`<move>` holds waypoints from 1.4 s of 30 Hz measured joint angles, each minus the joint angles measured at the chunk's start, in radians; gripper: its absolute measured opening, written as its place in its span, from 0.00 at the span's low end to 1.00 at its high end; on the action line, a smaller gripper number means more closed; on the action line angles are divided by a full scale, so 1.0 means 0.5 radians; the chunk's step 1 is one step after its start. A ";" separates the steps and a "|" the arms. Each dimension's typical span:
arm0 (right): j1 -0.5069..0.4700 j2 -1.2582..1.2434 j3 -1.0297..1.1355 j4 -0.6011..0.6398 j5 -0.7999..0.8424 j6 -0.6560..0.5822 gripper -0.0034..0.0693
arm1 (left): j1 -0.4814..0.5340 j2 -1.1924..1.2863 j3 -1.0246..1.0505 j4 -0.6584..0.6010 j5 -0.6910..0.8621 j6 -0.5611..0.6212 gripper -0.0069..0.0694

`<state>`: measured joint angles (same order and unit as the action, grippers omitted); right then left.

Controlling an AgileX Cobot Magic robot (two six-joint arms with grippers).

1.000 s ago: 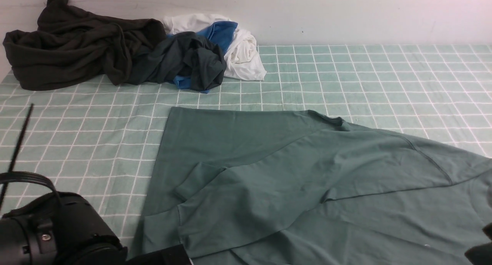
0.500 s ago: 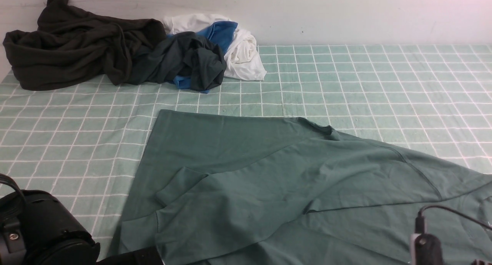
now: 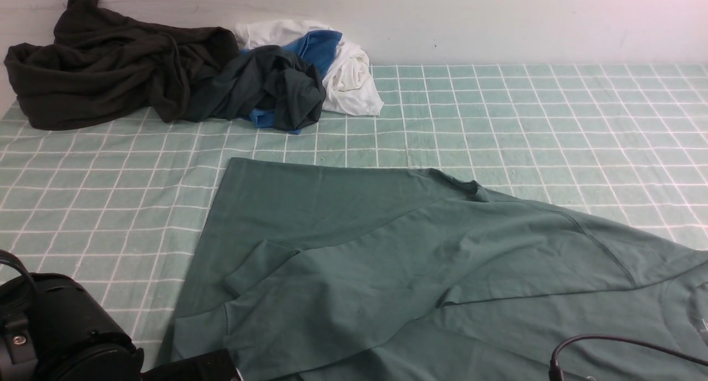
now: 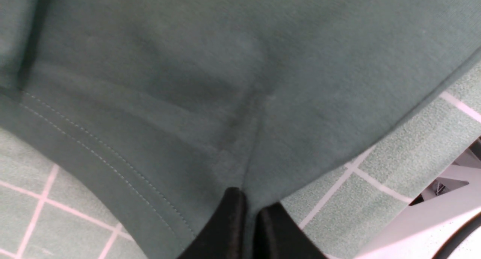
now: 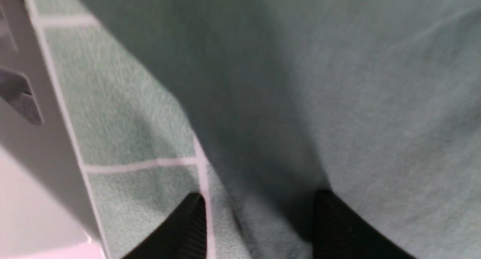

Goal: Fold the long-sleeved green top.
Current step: Use both arms simultaneously to clamp the lower edge of the clothing fabric, then use both arms to drag the lower edge of the fabric forward and fold it over the upper edge

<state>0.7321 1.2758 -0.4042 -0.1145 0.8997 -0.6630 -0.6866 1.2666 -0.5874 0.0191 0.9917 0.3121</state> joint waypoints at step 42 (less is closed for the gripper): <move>-0.831 0.476 -1.422 -0.603 -0.190 0.345 0.06 | 0.740 0.849 -1.796 0.338 0.373 0.336 0.11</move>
<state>0.3168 1.5137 -1.1153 -0.4161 0.8049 -0.4903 -0.3168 1.6913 -1.4853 0.1882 1.1783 0.4802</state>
